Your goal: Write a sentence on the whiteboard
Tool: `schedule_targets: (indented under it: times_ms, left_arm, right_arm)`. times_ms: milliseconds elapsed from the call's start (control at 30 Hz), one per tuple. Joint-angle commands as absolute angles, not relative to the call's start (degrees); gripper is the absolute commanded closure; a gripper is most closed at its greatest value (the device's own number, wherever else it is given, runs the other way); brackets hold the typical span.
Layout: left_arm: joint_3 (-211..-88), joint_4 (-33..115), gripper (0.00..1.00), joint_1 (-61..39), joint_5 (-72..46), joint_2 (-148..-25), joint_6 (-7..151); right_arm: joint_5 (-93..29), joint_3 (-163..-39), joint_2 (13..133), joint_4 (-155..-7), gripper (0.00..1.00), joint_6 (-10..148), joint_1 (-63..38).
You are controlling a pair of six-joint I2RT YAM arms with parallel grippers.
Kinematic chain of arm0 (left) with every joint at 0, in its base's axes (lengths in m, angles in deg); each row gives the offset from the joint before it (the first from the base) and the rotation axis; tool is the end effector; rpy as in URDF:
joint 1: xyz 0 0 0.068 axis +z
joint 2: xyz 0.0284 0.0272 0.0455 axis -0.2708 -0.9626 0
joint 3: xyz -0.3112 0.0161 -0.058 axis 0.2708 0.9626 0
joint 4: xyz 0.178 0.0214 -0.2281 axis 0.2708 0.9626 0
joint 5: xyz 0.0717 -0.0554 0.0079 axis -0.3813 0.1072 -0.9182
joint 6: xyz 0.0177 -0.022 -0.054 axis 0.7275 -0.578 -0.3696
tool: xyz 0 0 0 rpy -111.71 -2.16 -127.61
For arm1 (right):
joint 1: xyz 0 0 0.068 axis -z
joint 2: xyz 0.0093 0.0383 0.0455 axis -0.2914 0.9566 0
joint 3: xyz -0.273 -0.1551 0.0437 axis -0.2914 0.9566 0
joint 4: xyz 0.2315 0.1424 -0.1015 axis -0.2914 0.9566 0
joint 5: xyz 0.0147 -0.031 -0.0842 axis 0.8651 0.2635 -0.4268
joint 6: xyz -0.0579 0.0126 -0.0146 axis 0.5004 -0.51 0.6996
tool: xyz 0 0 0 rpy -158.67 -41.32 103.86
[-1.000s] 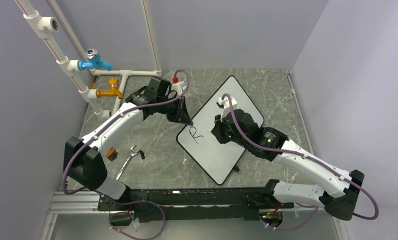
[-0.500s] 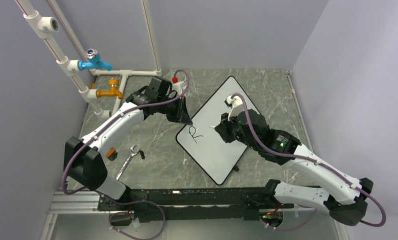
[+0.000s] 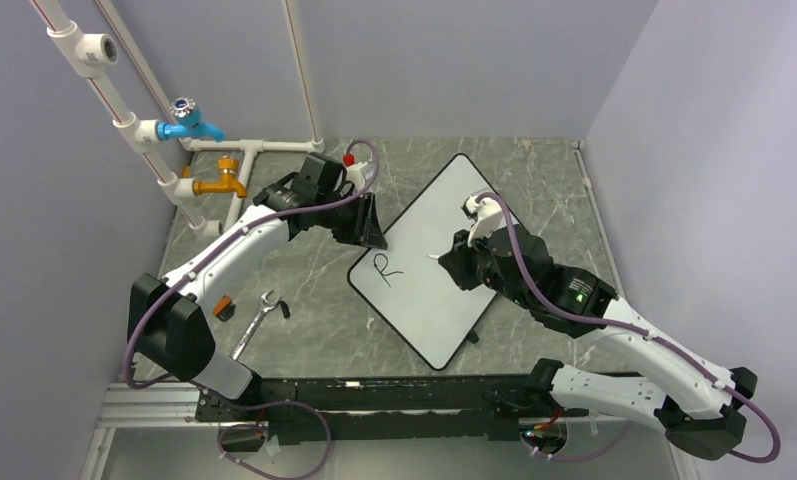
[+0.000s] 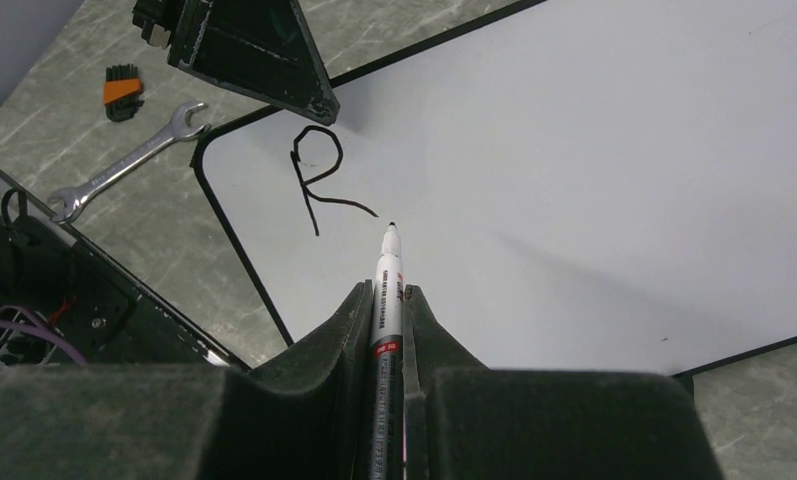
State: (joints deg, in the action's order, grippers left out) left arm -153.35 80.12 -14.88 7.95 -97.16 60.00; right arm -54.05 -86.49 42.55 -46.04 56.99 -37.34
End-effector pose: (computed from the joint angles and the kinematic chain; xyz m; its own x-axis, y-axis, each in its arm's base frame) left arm 0.2980 -0.2019 0.3493 -0.8703 0.1093 -0.4802 0.4157 0.6858 -0.5974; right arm 0.1207 0.1479 0.4117 -0.4459 -0.0860 -0.8909 -0.5358 0.8230 0.1888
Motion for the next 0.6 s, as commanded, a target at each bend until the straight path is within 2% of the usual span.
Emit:
schedule_targets:
  times_ms: [0,267,400,500,567]
  left_arm:
    - [-156.16,77.63,0.56,-15.32,7.28,-96.66,58.75]
    - [-160.91,79.12,0.42,-15.34,6.04,-97.33,58.42]
    - [-162.87,78.99,0.31,-15.31,5.56,-97.81,58.64]
    - [-167.45,82.98,0.22,-14.95,4.07,-99.84,61.05]
    - [-172.74,87.20,0.21,-13.63,4.72,-102.72,62.54]
  right_arm:
    - [-54.95,-86.36,42.11,-46.31,1.00,58.13,-37.10]
    - [-54.50,-86.22,41.82,-46.26,1.00,58.25,-37.12]
    - [-54.07,-85.63,41.63,-46.79,1.00,58.27,-37.10]
    - [-53.35,-85.31,41.97,-47.81,1.00,58.78,-37.11]
    - [-52.78,-85.17,42.26,-48.72,1.00,59.19,-37.03]
